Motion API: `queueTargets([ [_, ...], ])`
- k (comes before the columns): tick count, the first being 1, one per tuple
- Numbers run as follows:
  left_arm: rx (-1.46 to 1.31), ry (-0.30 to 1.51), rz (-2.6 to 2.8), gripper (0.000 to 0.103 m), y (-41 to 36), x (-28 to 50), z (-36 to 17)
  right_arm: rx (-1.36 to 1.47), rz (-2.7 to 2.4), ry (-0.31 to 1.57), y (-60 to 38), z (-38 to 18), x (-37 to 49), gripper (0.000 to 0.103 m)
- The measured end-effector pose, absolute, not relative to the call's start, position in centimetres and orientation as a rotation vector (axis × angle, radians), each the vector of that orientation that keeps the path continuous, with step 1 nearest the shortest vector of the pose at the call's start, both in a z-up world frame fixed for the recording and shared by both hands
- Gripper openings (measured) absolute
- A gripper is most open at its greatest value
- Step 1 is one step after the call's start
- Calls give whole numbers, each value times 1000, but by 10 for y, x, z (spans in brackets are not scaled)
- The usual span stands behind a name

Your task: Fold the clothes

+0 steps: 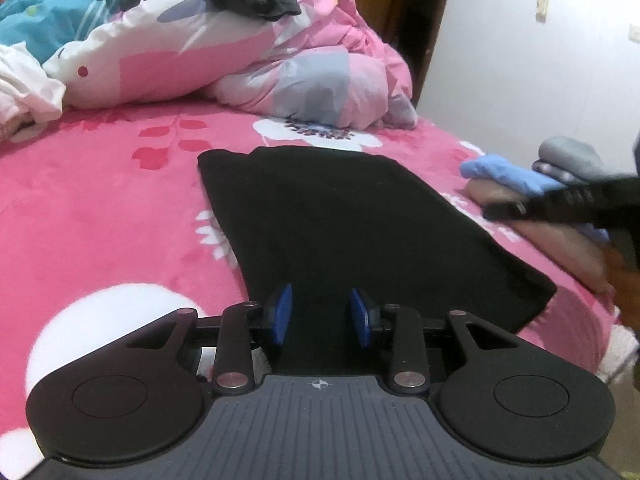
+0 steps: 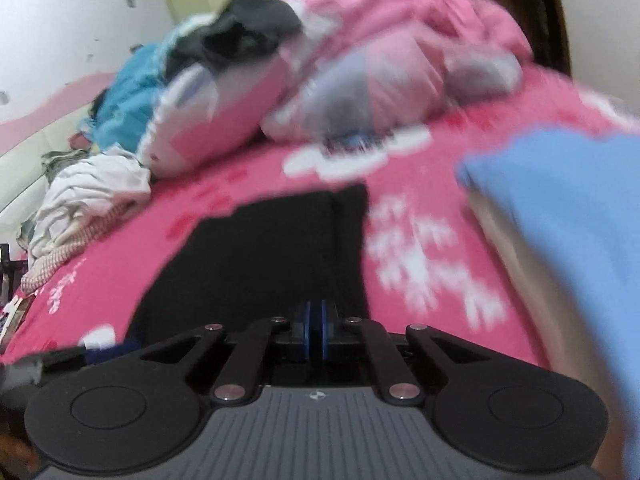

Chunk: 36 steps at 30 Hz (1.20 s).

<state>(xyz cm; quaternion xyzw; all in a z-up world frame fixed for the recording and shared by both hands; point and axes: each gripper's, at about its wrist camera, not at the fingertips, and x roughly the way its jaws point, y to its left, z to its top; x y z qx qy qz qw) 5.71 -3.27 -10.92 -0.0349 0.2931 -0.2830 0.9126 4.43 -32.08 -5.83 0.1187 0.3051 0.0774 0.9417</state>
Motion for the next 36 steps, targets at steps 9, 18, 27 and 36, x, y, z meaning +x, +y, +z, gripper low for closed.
queueTargets([
  [9, -143, 591, -636, 33, -22, 61, -114, 41, 115, 704, -300, -81, 82, 0],
  [18, -169, 553, -682, 33, -14, 61, -121, -173, 31, 705, -274, -88, 146, 0],
  [27, -180, 527, -703, 33, -9, 60, -126, -112, 76, 650, -280, -68, 165, 0],
  [36, -200, 512, -712, 33, -6, 61, -130, 42, 60, 611, -312, -71, 179, 0],
])
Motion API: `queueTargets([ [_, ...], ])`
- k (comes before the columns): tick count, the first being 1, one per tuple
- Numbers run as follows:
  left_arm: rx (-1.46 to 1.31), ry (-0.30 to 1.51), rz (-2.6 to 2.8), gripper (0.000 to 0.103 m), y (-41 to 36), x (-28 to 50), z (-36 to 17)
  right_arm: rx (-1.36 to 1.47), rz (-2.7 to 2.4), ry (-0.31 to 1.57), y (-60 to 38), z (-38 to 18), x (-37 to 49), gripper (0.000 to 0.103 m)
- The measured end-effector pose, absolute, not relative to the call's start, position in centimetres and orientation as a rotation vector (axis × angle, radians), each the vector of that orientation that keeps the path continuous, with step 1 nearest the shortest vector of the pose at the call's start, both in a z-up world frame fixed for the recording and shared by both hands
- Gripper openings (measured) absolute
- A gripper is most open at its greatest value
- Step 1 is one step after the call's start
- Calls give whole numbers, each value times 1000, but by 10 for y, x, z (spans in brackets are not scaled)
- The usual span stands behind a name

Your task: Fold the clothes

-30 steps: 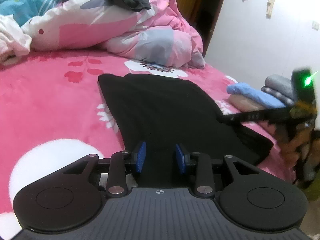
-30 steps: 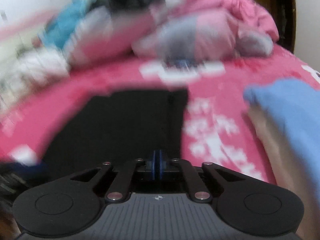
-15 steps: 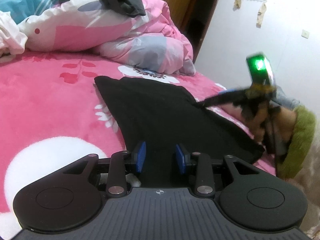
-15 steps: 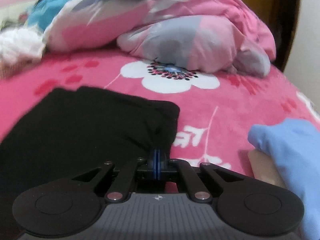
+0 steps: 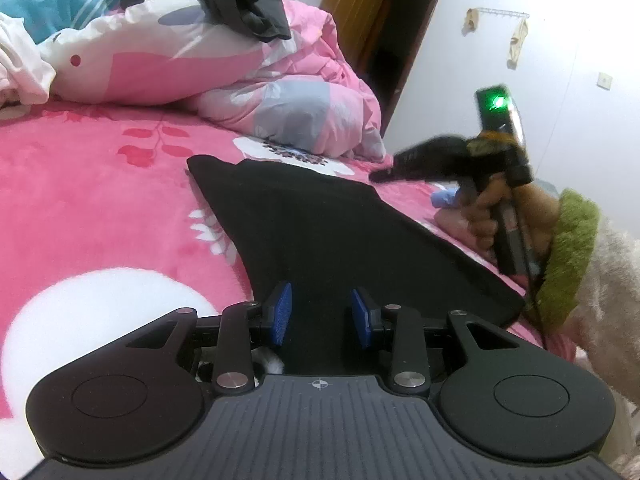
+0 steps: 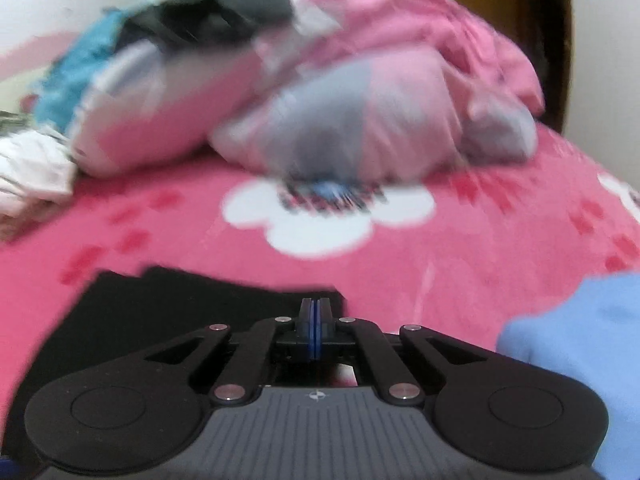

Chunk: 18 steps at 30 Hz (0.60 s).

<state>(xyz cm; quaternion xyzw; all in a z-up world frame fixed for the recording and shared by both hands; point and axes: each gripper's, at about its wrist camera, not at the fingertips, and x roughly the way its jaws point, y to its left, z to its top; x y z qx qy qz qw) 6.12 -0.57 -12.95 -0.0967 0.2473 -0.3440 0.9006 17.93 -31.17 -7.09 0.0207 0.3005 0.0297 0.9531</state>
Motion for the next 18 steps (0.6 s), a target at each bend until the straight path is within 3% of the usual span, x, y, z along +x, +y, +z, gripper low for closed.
queueTargets([
  [8, -215, 506, -715, 33, -4, 61, -131, -59, 35, 694, -305, -100, 209, 0],
  [16, -233, 493, -717, 33, -2, 61, -132, -156, -29, 619, -274, -42, 186, 2],
  [17, -231, 489, -717, 33, -2, 61, -133, -156, -23, 606, -268, -36, 185, 8],
  [18, -229, 486, -716, 33, -3, 60, -133, -133, 0, 603, -263, -33, 187, 21],
])
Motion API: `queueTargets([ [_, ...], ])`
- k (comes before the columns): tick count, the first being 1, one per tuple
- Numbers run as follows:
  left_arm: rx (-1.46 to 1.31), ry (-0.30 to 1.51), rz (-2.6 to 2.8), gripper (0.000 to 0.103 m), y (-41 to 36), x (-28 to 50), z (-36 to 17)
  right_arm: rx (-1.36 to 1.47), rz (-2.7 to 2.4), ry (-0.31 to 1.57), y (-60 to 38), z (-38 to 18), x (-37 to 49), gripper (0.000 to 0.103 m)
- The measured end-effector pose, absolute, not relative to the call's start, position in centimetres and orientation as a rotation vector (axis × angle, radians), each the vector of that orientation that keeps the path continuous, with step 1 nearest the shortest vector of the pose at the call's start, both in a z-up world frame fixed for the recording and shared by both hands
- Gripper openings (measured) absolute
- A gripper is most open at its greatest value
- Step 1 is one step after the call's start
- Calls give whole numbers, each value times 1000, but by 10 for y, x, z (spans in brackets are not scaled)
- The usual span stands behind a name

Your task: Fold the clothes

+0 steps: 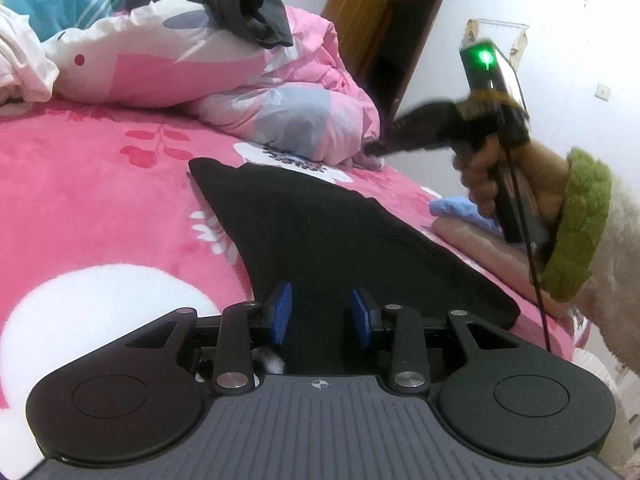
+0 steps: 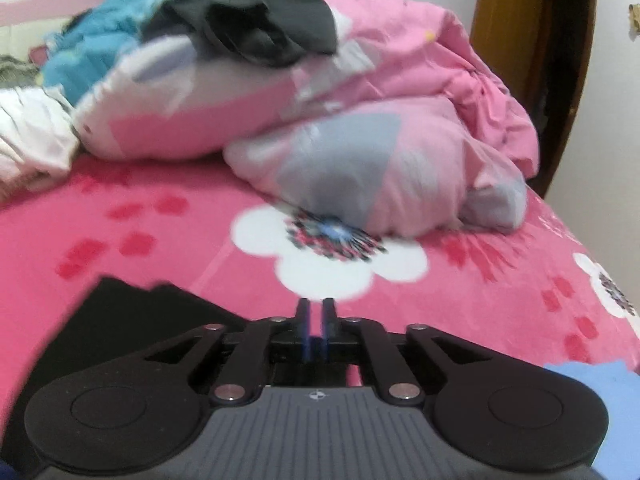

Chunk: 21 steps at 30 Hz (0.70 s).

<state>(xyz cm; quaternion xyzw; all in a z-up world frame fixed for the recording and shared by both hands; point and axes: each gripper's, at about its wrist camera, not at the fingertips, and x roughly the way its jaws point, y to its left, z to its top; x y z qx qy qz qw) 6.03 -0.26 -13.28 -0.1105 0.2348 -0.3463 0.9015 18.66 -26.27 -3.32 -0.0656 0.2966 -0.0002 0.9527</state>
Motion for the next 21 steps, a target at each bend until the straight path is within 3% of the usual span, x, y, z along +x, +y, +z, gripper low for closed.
queueTargets([
  [2, -229, 481, -716, 33, -2, 60, -133, -94, 53, 609, -254, -30, 191, 32],
  [11, -236, 479, -718, 33, -1, 59, -133, -48, 191, 792, -231, -93, 226, 30],
  [18, -232, 476, -716, 34, -1, 59, -134, -162, 286, 728, -184, -60, 218, 25],
  [21, -232, 474, -717, 34, -1, 58, -134, -161, 278, 782, -170, -78, 235, 23],
])
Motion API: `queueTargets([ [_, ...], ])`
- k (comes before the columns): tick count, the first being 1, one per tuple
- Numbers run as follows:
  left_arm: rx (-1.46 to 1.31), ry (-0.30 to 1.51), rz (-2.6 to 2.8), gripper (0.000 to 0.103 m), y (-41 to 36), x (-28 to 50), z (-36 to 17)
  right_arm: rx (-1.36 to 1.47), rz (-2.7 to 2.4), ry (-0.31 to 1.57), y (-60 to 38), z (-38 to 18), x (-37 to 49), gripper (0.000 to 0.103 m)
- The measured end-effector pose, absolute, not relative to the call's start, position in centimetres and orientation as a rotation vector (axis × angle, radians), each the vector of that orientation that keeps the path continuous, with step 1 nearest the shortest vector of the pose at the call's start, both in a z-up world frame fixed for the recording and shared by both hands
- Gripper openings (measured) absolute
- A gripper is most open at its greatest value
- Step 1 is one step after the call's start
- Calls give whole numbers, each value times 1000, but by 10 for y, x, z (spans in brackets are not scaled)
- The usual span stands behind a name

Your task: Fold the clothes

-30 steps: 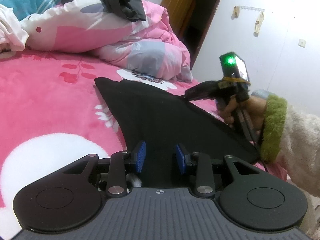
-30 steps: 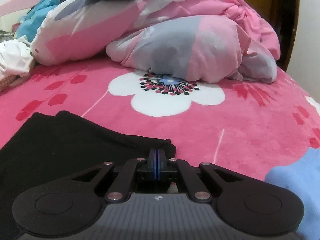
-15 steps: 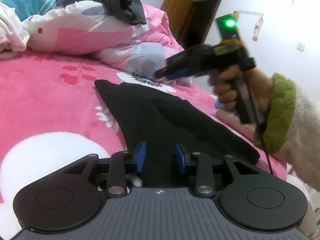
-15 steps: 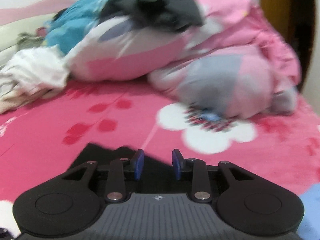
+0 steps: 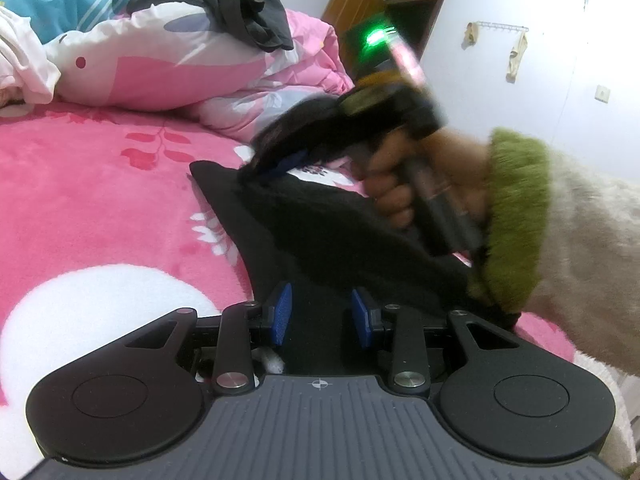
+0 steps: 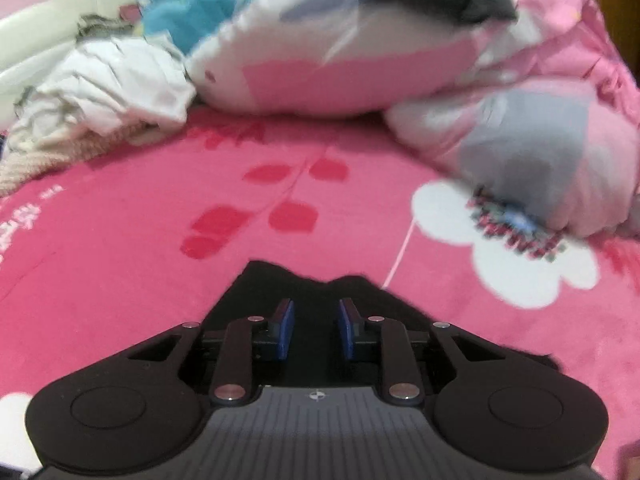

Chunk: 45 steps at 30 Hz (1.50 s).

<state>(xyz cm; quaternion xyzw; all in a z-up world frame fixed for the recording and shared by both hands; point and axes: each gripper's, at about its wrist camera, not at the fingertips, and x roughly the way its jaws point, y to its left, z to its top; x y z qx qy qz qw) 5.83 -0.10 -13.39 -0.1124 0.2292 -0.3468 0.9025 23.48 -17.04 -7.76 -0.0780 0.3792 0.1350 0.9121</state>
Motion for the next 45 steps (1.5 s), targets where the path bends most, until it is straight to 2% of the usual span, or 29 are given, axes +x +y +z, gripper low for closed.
queueTargets([
  [2, -231, 471, -717, 34, -1, 58, -134, -138, 254, 802, -174, -86, 243, 21],
  [4, -230, 469, -717, 34, -1, 58, -134, -94, 221, 808, -179, -81, 243, 12],
  [10, -234, 471, -716, 34, -1, 58, -134, -24, 141, 691, -223, -33, 188, 12],
  [17, -250, 503, -713, 34, -1, 61, -132, 59, -7, 827, -283, -88, 188, 6],
  [23, -209, 530, -669, 34, -1, 55, -114, 119, 0, 732, -292, -52, 163, 7],
  [28, -198, 492, -613, 42, 3, 39, -95, 122, 70, 670, -292, -28, 114, 7],
  [31, -134, 495, -616, 42, -8, 32, -88, 103, 109, 665, -287, -31, 88, 7],
  [35, 16, 606, -592, 42, -35, 30, -100, 77, 99, 749, -288, -66, 80, 7],
  [37, 45, 604, -566, 42, -39, 24, -105, 100, 91, 770, -296, -85, 80, 3],
  [45, 33, 652, -513, 42, -40, 23, -98, 158, 144, 639, -311, -42, 28, 2],
])
